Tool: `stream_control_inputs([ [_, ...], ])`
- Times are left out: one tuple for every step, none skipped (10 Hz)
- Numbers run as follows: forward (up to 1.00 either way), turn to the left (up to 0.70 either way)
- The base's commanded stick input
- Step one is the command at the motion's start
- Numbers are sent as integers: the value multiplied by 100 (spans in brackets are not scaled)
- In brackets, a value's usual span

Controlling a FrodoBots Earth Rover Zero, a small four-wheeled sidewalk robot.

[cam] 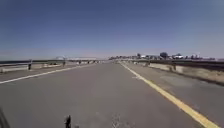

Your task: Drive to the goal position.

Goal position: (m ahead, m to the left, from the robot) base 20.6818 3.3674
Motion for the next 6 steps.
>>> stream_control_inputs([
  [100,0],
  [100,0],
  [100,0],
  [100,0],
  [100,0],
  [100,0],
])
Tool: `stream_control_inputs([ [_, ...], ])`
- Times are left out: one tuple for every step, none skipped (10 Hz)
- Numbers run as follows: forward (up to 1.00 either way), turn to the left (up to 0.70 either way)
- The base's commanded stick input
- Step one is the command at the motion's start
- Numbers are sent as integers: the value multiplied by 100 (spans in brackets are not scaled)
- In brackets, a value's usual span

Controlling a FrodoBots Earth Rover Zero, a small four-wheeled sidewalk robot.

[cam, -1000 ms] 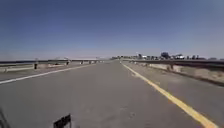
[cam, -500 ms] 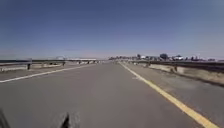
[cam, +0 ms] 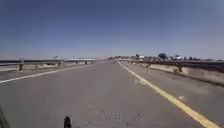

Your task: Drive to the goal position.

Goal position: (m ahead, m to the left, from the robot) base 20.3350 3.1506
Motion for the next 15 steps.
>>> stream_control_inputs([
  [100,0],
  [100,0],
  [100,0],
  [100,0],
  [100,0],
  [100,0],
  [100,0],
  [100,0],
  [100,0],
  [100,0],
  [100,0],
  [100,0],
  [100,0],
  [100,0],
  [100,0],
])
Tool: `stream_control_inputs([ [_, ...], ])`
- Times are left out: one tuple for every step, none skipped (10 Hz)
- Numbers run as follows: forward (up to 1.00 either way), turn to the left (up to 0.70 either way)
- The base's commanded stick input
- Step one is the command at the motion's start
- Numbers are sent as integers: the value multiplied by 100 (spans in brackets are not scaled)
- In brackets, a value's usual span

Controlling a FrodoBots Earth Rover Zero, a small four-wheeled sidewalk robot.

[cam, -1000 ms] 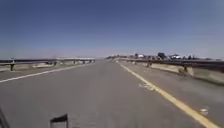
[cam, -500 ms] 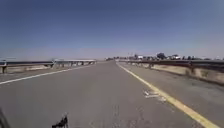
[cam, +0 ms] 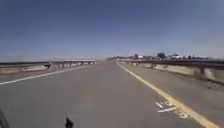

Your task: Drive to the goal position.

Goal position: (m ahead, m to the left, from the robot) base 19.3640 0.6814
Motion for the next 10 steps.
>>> stream_control_inputs([
  [100,0],
  [100,0],
  [100,0],
  [100,0],
  [100,0],
  [100,0],
  [100,0],
  [100,0],
  [100,0],
  [100,7],
])
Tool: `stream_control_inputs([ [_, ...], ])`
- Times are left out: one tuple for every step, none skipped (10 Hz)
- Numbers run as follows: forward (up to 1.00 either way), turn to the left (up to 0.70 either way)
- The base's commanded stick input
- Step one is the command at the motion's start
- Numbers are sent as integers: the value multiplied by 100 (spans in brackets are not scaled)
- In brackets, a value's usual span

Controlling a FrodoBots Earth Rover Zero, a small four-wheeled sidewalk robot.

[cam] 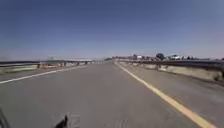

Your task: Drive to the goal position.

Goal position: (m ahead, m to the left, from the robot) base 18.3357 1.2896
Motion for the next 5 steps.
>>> stream_control_inputs([
  [100,19],
  [100,22],
  [100,10],
  [100,0],
  [100,0],
])
